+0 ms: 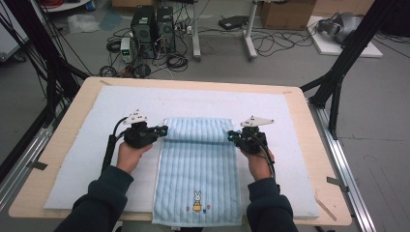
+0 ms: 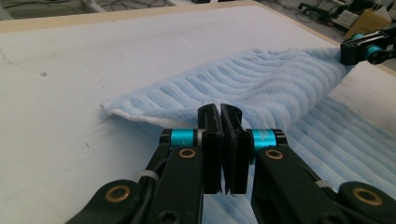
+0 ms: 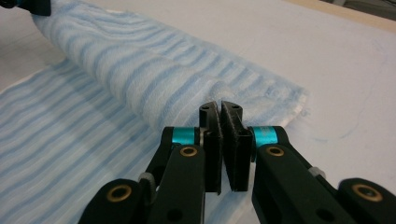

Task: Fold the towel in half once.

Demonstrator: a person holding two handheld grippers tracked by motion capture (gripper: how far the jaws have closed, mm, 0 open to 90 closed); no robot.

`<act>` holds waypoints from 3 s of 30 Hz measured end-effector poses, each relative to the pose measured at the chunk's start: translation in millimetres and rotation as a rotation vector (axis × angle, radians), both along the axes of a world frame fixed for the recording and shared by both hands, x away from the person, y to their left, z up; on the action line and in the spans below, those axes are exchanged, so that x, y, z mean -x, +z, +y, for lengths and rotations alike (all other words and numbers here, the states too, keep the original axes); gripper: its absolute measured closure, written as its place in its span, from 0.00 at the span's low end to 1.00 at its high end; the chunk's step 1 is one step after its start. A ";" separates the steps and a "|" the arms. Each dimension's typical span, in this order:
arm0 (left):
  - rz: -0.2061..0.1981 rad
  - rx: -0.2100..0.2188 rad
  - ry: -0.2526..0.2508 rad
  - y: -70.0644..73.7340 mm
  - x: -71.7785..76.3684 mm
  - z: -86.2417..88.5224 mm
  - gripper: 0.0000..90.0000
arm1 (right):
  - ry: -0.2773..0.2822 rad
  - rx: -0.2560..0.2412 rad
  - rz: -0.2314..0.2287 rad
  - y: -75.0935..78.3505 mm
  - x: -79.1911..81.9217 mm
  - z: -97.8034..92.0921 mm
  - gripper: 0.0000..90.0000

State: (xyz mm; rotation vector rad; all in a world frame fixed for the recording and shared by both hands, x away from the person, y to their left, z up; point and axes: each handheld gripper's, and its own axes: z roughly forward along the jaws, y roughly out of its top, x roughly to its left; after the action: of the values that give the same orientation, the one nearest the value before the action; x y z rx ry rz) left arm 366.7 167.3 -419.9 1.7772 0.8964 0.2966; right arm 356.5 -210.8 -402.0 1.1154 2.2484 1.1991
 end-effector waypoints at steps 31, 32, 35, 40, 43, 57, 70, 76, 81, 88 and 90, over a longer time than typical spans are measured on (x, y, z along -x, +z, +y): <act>0.194 -0.053 0.127 -29.1 -39.0 -14.8 0.45 | -0.161 0.037 0.172 -21.1 -27.5 -5.0 0.54; 0.195 -0.067 0.127 -31.4 -39.4 -16.9 0.46 | -0.165 0.046 0.200 -24.5 -31.9 -2.3 0.55; 0.169 -0.099 0.088 -33.0 -38.4 -21.4 0.62 | -0.151 0.066 0.227 -29.9 -38.4 3.3 0.66; 0.141 -0.104 0.060 -30.8 -37.8 -21.7 0.97 | -0.089 0.113 0.187 -30.4 -37.7 7.1 0.95; 0.108 -0.061 0.065 -22.9 -36.0 -16.0 0.97 | -0.084 0.097 0.139 -23.3 -34.5 4.8 0.96; -0.009 0.059 -0.034 9.5 1.4 -6.1 0.97 | -0.023 -0.020 0.026 8.5 15.0 -6.0 0.96; 0.032 0.029 -0.124 -10.3 48.2 -1.2 0.97 | 0.008 -0.054 0.082 -21.3 66.8 -25.8 0.96; 0.065 -0.028 -0.149 -22.7 61.0 0.9 0.97 | 0.034 -0.037 0.103 -23.6 83.8 -25.6 0.96; 0.095 -0.053 -0.151 -30.2 65.9 1.0 0.97 | 0.041 -0.017 0.138 -31.9 92.0 -23.8 0.96; 0.121 0.016 -0.038 -18.2 46.5 10.2 0.61 | -0.046 -0.074 0.110 -24.6 83.2 -36.0 0.78; 0.121 0.027 -0.002 -14.7 35.3 12.7 0.59 | -0.086 -0.088 0.085 -20.1 71.4 -40.3 0.76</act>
State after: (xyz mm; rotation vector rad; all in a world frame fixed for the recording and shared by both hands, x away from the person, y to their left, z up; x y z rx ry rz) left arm 331.4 180.0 -434.6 1.7861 0.9793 0.1767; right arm 285.1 -251.0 -422.1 1.3061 2.2029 1.2485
